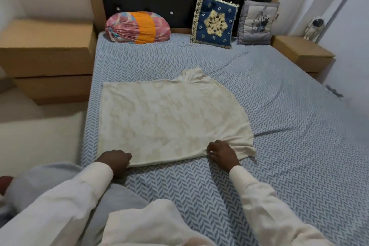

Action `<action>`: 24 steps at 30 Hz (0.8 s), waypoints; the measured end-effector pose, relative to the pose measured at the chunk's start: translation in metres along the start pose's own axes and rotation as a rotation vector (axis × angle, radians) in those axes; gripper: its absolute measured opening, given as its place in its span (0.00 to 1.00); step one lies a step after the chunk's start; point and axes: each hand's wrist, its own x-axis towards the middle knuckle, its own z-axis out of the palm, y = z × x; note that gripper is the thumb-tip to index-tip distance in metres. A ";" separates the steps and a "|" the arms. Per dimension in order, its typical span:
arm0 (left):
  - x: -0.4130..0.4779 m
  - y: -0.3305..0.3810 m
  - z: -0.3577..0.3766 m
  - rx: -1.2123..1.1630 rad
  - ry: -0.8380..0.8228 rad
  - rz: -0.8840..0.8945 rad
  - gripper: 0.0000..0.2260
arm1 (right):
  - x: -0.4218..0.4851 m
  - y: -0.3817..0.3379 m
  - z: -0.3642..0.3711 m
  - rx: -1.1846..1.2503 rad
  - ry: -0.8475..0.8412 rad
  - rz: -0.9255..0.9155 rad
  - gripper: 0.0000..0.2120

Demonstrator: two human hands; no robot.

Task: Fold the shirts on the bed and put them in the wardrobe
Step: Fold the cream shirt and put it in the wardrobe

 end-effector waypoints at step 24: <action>0.057 -0.114 -0.013 -1.228 0.460 -0.475 0.07 | 0.165 -0.047 -0.053 0.115 0.101 0.208 0.03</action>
